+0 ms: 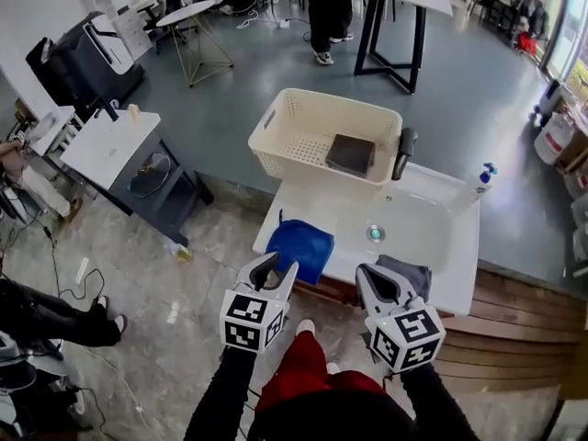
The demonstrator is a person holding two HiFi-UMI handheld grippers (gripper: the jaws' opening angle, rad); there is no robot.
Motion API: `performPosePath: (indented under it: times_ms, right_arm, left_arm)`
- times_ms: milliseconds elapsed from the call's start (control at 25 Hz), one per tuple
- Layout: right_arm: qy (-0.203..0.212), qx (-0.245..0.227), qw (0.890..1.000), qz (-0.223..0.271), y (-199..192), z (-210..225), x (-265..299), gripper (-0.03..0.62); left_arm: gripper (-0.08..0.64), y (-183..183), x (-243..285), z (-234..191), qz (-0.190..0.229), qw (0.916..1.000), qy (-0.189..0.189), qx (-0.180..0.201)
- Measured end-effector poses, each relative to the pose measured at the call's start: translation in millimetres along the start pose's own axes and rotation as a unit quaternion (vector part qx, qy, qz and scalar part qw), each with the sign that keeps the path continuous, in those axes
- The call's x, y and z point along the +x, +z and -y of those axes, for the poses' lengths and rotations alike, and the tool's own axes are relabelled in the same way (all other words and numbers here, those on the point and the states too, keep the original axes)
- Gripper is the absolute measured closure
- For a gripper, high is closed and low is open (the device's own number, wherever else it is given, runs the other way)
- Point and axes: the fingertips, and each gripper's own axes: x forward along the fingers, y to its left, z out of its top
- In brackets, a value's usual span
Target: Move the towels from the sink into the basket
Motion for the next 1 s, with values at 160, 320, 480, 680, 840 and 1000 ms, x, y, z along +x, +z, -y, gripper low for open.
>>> performPosePath:
  times_ms: [160, 320, 480, 680, 840, 1000]
  right_arm:
    - [-0.007, 0.007, 1.0, -0.005, -1, 6, 12, 0.584]
    - [-0.014, 0.011, 1.0, -0.009, 0, 11, 22, 0.584]
    - [-0.023, 0.012, 1.0, -0.017, -2, 16, 32, 0.584]
    - [-0.029, 0.013, 0.999, -0.028, -3, 18, 43, 0.584]
    - [-0.034, 0.018, 0.999, -0.036, -7, 18, 50, 0.584]
    - [-0.038, 0.021, 0.998, -0.04, -7, 18, 57, 0.584]
  left_arm:
    - [0.409, -7, 17, -6, -0.028, 0.9992, -0.023, 0.015]
    - [0.379, -14, 34, -6, -0.061, 0.996, -0.053, 0.039]
    - [0.363, -26, 47, -4, -0.1, 0.989, -0.092, 0.058]
    - [0.345, -34, 59, -6, -0.134, 0.9796, -0.12, 0.088]
    - [0.344, -41, 67, -4, -0.165, 0.9697, -0.146, 0.104]
    - [0.337, -50, 73, 3, -0.196, 0.9544, -0.183, 0.131]
